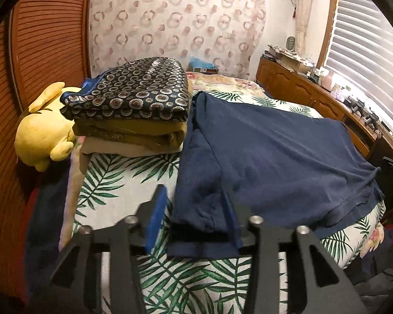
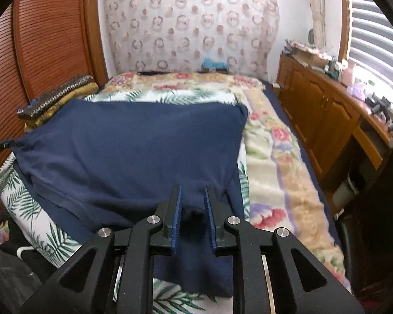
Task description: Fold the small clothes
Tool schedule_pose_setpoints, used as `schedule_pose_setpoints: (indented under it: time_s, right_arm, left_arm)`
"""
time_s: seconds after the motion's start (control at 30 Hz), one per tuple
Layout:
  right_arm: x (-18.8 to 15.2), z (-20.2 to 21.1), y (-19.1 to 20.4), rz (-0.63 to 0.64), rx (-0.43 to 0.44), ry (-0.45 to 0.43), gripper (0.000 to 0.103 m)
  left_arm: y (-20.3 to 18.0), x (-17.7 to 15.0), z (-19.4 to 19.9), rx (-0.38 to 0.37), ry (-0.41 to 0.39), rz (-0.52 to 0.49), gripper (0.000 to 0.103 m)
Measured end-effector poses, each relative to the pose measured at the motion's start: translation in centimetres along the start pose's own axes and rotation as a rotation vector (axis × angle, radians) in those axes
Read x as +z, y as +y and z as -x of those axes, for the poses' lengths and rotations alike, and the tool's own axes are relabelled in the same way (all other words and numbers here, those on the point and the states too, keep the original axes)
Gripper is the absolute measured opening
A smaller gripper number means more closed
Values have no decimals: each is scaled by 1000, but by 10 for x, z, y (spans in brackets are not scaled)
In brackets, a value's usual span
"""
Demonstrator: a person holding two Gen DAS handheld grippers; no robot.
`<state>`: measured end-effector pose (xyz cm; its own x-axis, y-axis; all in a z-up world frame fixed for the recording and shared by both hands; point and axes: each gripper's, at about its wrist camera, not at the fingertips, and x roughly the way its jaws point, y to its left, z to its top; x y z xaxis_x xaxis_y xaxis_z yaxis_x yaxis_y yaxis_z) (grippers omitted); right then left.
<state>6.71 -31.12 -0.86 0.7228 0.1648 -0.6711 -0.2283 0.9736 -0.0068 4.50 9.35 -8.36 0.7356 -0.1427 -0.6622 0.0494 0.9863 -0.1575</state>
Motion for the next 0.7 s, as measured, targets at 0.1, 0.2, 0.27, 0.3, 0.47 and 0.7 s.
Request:
schedule_pose_setpoints:
  time_s: [0.1,0.2,0.27,0.3,0.47,0.7]
  right_arm:
    - [5,-6,12,19,31,-19,22]
    - [6,-22,30,50,63,-21,35]
    - [6,-35,42,58,94,-18,36]
    - [7,-41,47,60,107,-12,36]
    - [9,-77,72,84,143,24,36]
    - [13,-95,100,104,187,50,36]
  left_arm:
    - [-1,-1,-5,-1,17,-6,59]
    - [-5,-2,-15,12,46,-31,59]
    - [-6,-4,-25,34,76,-34,59]
    - [-6,-5,-29,43,89,-32,59]
    - [-9,-11,-39,82,119,-38,59]
    - [-9,-13,-40,83,125,-33,59]
